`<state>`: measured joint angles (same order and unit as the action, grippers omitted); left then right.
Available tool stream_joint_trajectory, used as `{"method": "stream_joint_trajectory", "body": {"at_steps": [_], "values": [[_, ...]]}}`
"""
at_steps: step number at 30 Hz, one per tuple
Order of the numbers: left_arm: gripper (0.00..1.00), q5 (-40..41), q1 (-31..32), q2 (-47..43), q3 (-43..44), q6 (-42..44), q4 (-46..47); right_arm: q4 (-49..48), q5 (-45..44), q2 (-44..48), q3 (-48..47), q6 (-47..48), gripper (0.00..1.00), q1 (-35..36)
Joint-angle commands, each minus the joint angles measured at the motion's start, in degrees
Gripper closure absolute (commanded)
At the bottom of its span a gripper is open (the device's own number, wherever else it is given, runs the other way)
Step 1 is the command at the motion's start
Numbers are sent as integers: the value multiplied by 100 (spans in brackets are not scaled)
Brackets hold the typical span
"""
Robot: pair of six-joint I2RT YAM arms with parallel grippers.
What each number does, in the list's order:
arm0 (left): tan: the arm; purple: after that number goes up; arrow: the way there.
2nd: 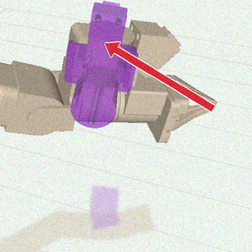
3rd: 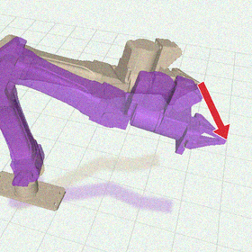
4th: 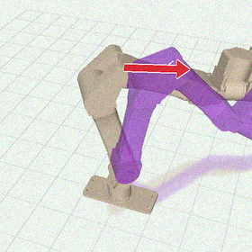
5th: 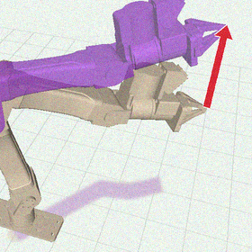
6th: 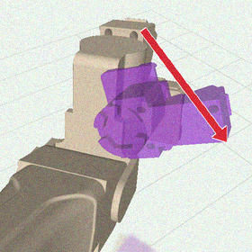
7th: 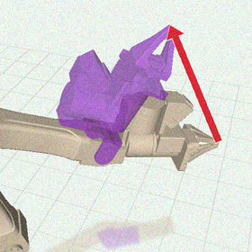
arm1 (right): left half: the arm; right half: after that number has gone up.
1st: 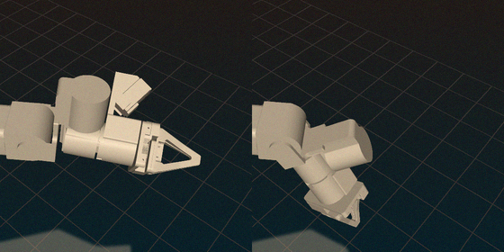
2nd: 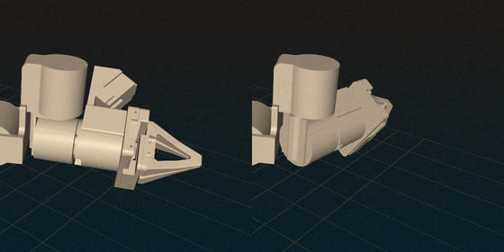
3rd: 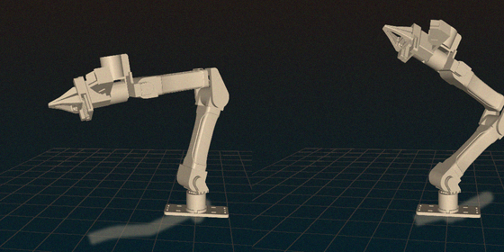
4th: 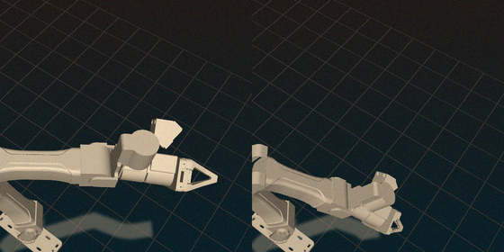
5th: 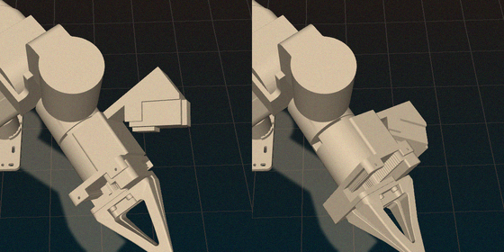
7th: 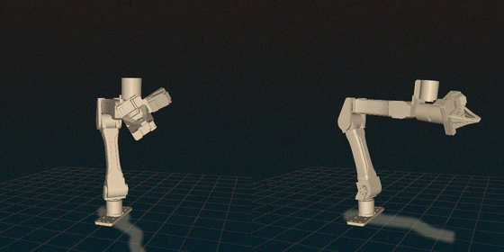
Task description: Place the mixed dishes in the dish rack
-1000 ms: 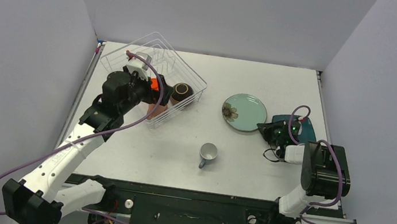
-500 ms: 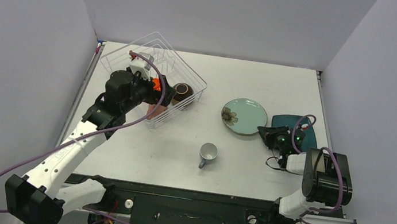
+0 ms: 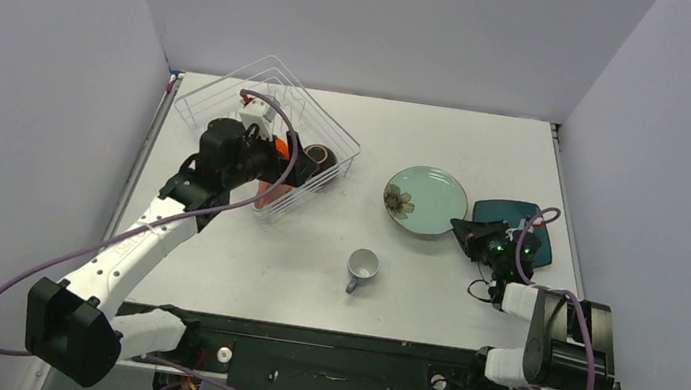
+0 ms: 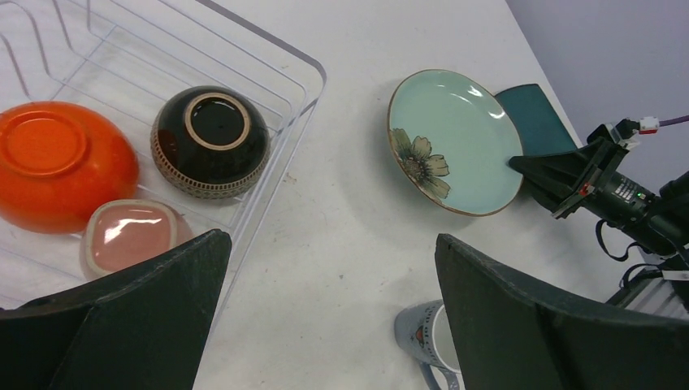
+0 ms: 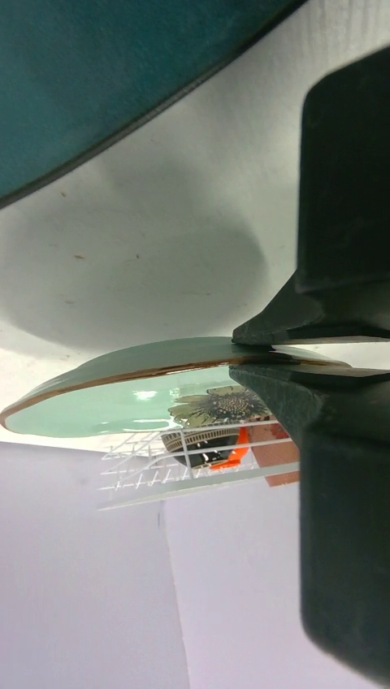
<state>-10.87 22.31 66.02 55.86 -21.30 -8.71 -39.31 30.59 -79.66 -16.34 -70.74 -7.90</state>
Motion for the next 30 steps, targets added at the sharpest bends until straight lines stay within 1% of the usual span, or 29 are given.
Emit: {"method": "stream_joint_trajectory", "body": {"at_steps": [1, 3, 4, 5, 9, 11, 14, 15, 19, 22, 23, 26, 28, 30], "values": [[3, -624, 25, 314, 198, -577, 649, -774, 485, 617, -81, -352, 100, -46], [3, -917, 180, 611, 242, -1225, 750, -681, 510, 800, -72, -392, 100, -48], [4, -978, 232, 844, 303, -1402, 767, -588, 523, 859, -69, -407, 100, -46], [3, -1064, 347, 953, 338, -1833, 779, -544, 537, 984, -66, -415, 100, -45], [2, -842, 890, 1564, 393, -2673, 1428, -251, 537, 1341, -47, -420, 100, -52], [2, -681, 1058, 2071, 400, -3075, 1769, -78, 541, 1449, -53, -398, 100, -49], [0, -723, 1123, 2656, 329, -3713, 2419, -81, 599, 1525, -16, -520, 100, -45], [2, -791, 1137, 2944, 283, -4031, 2871, -119, 616, 1548, 4, -559, 100, -45], [8, -1061, 1229, 3820, 426, -4756, 4110, -199, 712, 1657, 53, -721, 100, -45], [13, -1205, 1325, 4262, 622, -5047, 4724, -92, 741, 1780, 63, -708, 100, -45], [17, -1259, 1372, 4415, 684, -5157, 4832, -30, 748, 1801, 59, -681, 100, -45], [24, -1276, 1500, 4570, 753, -5264, 5156, 33, 790, 1834, 52, -660, 100, -45], [29, -1226, 1555, 4576, 774, -5184, 5061, 26, 803, 1858, 61, -671, 100, -45], [42, -1168, 1569, 4548, 782, -5111, 4931, 33, 816, 1867, 61, -677, 100, -45]]}}
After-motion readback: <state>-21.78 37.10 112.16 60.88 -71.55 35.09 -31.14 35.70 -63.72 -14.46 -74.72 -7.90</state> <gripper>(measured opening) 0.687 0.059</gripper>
